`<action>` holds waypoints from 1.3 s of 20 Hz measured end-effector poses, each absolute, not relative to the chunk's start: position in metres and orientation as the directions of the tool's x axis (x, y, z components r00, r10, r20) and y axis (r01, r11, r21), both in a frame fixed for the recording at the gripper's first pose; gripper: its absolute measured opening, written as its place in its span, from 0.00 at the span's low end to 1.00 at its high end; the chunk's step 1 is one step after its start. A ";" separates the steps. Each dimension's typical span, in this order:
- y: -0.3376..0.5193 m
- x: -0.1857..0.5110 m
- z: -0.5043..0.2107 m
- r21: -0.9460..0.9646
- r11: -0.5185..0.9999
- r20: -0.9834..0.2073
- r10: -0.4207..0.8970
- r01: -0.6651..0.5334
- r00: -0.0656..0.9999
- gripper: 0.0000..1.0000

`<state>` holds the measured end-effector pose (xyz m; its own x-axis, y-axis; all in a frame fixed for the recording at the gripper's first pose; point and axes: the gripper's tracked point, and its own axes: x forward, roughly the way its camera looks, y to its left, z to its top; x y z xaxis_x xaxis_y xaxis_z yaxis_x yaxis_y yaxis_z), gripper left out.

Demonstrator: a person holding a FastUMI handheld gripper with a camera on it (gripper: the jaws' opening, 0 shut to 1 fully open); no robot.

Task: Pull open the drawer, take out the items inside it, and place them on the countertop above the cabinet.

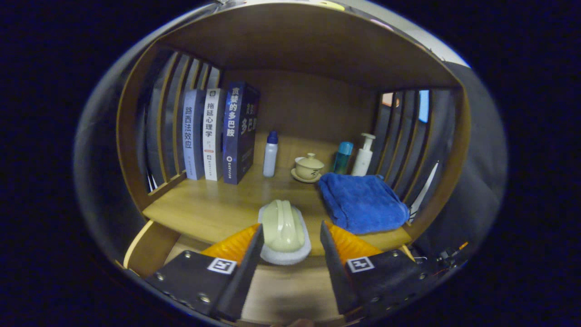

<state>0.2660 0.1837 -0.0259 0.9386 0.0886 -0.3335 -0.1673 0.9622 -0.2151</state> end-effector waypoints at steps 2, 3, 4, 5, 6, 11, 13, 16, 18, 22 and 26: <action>0.176 0.240 -0.021 -0.204 0.964 -0.310 0.100 -0.168 0.945 0.85; 0.171 0.224 -0.020 -0.202 0.964 -0.302 0.109 -0.176 0.947 0.92; 0.170 0.214 -0.020 -0.196 0.964 -0.284 0.119 -0.179 0.951 0.99; 0.167 0.201 -0.020 -0.183 0.966 -0.273 0.127 -0.181 0.954 0.99; 0.170 0.186 -0.021 -0.169 0.968 -0.262 0.138 -0.187 0.955 0.98; 0.155 0.130 -0.033 -0.119 0.971 -0.202 0.181 -0.208 0.962 0.98; 0.143 0.112 -0.048 -0.117 0.972 -0.217 0.175 -0.203 0.960 0.98; 0.135 0.096 -0.069 -0.084 0.976 -0.253 0.176 -0.203 0.951 0.98; 0.133 0.092 -0.081 -0.068 0.976 -0.263 0.181 -0.206 0.948 0.98; 0.141 0.094 -0.111 -0.041 0.972 -0.327 0.207 -0.232 0.922 0.98; 0.143 0.097 -0.114 -0.035 0.973 -0.325 0.206 -0.229 0.923 0.98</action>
